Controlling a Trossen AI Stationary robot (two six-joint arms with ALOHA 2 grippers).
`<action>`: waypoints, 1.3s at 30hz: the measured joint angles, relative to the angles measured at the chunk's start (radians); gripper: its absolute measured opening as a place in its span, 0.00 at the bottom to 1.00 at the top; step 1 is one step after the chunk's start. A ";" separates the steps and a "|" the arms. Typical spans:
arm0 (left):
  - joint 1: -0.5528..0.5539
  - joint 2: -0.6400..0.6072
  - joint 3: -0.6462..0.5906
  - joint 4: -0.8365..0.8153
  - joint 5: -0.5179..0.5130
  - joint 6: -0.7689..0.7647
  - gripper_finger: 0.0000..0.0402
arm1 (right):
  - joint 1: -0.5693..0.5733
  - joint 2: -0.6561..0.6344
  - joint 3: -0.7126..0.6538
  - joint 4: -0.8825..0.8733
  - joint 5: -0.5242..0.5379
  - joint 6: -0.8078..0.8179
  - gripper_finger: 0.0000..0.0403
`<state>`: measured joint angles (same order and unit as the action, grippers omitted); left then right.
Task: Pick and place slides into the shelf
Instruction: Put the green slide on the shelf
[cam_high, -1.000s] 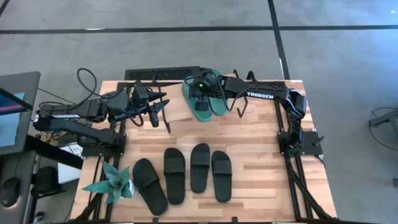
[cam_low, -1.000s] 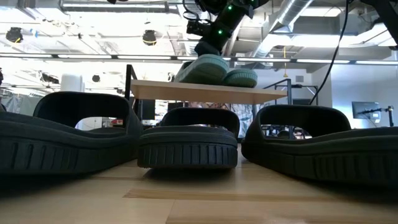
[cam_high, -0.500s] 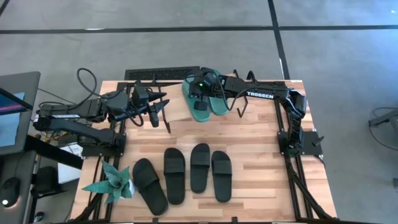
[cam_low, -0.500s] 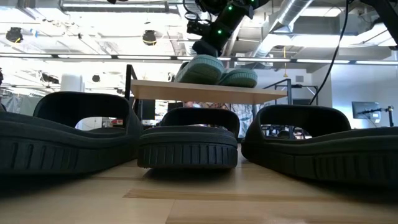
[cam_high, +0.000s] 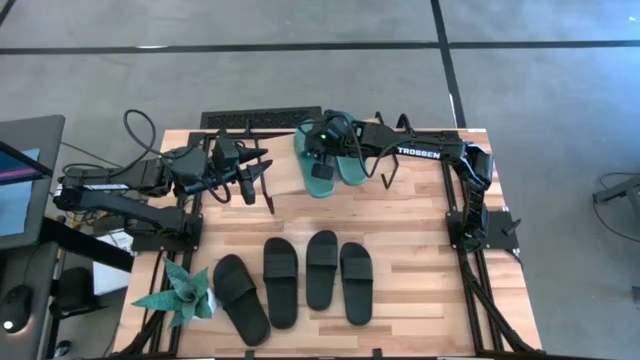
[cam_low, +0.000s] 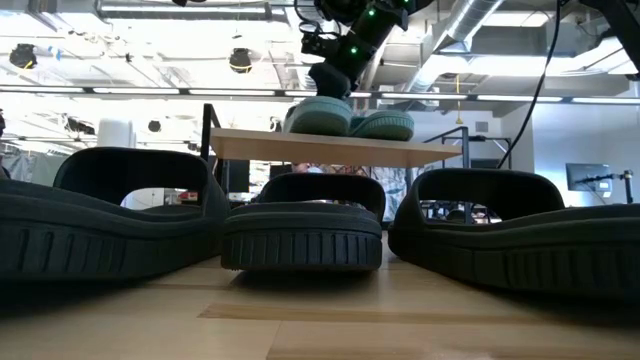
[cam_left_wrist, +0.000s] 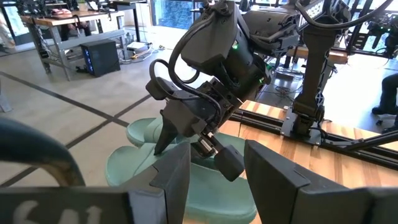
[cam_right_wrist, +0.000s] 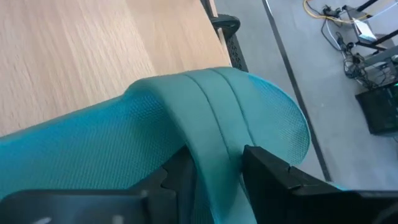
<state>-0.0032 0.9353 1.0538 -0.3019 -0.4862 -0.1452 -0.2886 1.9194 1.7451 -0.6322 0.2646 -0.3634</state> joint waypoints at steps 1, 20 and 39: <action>0.000 0.000 0.000 0.000 0.000 0.000 0.35 | 0.000 0.000 0.000 -0.003 -0.001 0.000 0.32; 0.000 0.000 0.000 0.000 0.000 0.000 0.35 | -0.004 0.000 0.000 -0.035 0.030 -0.011 0.40; 0.000 0.000 0.000 -0.033 0.000 -0.022 0.35 | -0.022 -0.001 0.022 -0.068 0.096 -0.039 0.36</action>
<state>-0.0031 0.9356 1.0538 -0.3346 -0.4858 -0.1669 -0.3103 1.9186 1.7675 -0.7004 0.3603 -0.4019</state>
